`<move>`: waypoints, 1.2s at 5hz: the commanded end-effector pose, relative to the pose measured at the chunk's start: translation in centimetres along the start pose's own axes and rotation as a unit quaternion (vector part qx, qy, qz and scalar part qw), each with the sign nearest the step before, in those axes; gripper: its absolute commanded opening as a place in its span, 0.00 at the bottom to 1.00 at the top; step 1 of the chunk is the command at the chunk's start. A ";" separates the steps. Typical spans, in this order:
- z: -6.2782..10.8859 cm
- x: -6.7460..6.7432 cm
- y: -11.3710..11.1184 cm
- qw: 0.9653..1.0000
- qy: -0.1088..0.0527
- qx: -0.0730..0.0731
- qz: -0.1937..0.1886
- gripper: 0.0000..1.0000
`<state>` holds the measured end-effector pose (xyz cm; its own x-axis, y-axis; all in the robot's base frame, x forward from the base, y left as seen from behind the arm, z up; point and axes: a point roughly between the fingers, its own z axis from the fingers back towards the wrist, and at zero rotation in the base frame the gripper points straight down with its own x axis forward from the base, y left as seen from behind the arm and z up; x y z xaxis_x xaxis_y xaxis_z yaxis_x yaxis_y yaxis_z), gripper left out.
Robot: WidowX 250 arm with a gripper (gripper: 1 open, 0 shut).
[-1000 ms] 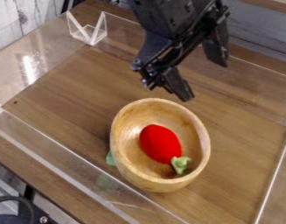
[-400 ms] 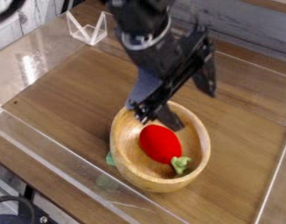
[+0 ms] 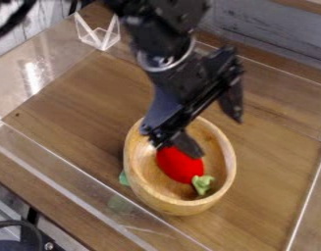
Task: Put the green block in the brown bowl
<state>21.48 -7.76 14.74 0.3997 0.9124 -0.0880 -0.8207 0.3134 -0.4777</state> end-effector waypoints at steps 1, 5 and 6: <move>2.5 -1.3 -2.3 0.999 -0.005 -0.020 -0.027 1.00; 5.0 -1.0 -3.5 0.999 -0.013 -0.025 -0.042 1.00; 6.1 -1.7 -4.2 0.998 -0.007 -0.027 -0.050 1.00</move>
